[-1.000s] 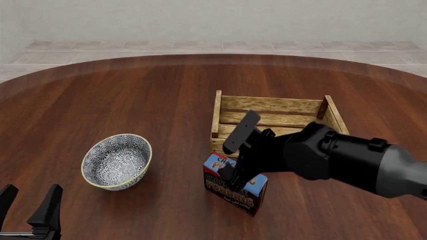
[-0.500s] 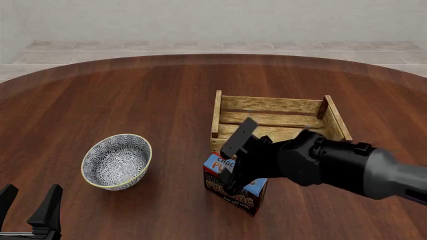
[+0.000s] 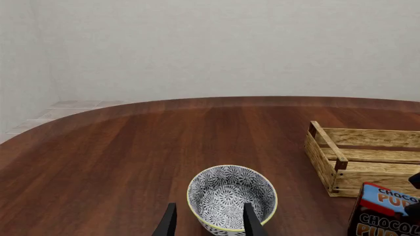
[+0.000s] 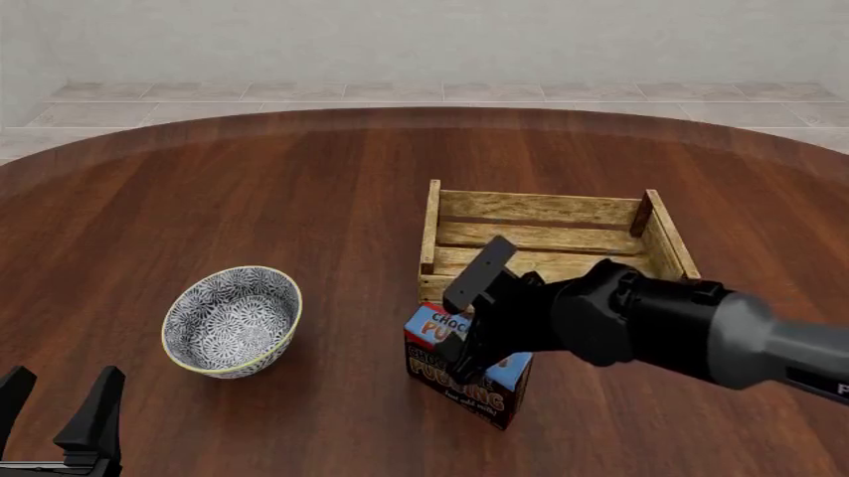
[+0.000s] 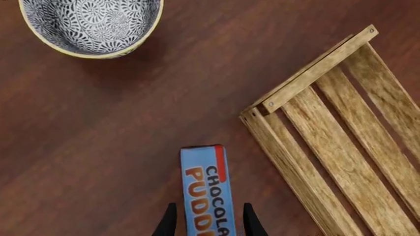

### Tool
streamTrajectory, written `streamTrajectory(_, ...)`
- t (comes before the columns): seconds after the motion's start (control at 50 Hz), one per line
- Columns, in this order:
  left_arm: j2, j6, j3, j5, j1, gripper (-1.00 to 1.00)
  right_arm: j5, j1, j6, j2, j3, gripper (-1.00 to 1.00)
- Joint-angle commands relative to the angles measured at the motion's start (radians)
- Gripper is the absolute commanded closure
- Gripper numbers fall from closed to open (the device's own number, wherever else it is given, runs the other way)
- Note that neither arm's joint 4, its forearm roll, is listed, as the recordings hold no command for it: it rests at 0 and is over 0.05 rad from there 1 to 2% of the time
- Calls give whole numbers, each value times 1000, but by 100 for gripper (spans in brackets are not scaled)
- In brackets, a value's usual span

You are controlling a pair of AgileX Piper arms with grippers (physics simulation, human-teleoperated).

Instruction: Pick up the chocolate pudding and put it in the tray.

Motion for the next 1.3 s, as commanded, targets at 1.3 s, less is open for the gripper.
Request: streamTrajectory(1.3, 0, 0, 0, 0, 0, -100, -78, -3, 59, 73, 25, -100)
